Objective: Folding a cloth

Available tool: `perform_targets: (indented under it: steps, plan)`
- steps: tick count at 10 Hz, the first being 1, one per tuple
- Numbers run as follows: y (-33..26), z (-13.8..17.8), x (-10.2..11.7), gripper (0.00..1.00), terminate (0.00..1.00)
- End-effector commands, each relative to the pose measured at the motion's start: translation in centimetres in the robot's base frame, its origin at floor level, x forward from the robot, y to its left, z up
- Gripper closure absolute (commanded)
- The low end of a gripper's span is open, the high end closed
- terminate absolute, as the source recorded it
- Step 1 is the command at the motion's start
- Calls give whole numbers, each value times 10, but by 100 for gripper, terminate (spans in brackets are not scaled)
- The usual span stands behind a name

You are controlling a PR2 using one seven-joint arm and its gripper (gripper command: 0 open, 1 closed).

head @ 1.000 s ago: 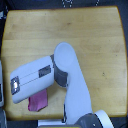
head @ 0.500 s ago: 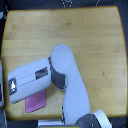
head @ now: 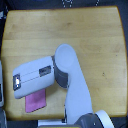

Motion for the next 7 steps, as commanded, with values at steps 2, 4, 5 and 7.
perform_targets:
  steps: [2, 4, 5, 7]
  plan:
    - [-42, 12, 41, 0, 0]
    - [-64, 29, 71, 0, 0]
    - [-77, 39, 83, 0, 0]
    - [-106, 73, 109, 0, 0]
